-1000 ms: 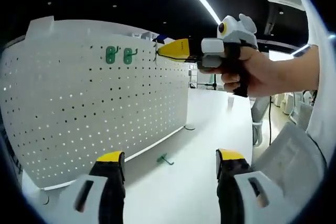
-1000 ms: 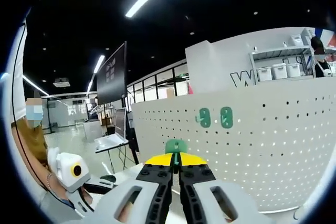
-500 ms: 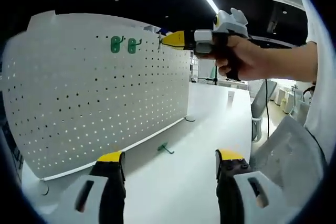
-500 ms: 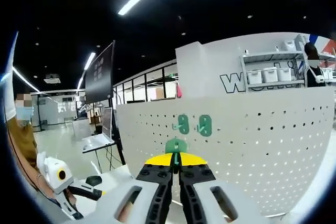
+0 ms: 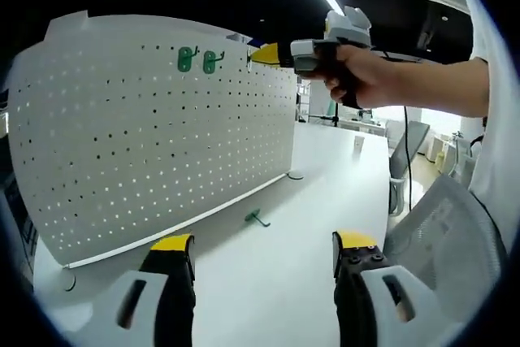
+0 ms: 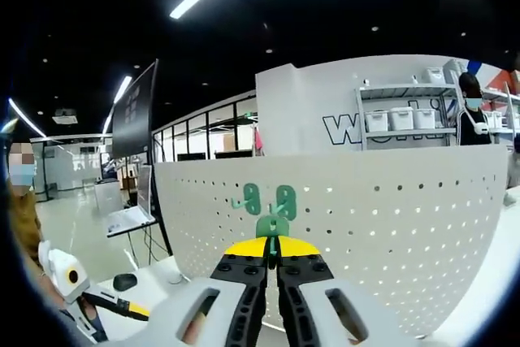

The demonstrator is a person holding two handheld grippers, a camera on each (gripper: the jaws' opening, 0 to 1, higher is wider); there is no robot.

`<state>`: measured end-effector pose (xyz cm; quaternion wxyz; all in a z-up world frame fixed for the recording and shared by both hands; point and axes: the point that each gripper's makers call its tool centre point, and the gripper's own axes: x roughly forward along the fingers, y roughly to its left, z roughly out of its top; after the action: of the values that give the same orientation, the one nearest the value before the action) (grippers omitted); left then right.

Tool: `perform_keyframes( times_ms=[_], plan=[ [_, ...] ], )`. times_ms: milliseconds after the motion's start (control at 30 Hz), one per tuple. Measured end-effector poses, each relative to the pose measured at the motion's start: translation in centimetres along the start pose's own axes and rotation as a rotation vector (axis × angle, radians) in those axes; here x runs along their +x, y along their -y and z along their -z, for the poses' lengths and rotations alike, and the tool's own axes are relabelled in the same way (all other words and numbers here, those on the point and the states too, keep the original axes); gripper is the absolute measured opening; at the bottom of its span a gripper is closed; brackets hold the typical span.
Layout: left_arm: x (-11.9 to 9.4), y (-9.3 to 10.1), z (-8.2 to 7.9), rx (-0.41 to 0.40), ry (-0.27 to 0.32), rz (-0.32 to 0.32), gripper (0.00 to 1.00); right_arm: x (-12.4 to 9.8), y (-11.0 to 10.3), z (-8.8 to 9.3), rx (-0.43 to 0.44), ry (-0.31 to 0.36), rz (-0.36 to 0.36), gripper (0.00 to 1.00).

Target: Insert the hook assembly into the mounting plate slot until the hook locks in place.

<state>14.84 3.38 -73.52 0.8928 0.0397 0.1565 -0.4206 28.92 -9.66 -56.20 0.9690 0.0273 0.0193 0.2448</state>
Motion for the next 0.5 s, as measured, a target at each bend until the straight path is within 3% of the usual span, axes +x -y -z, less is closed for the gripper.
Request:
perform_keyframes(
  times_ms=[500],
  plan=[
    [-0.7,-0.2,0.9,-0.019,-0.009,-0.015,0.70,1.5,3.6,-1.1,-0.026,0.015,0.111,0.00]
  ],
)
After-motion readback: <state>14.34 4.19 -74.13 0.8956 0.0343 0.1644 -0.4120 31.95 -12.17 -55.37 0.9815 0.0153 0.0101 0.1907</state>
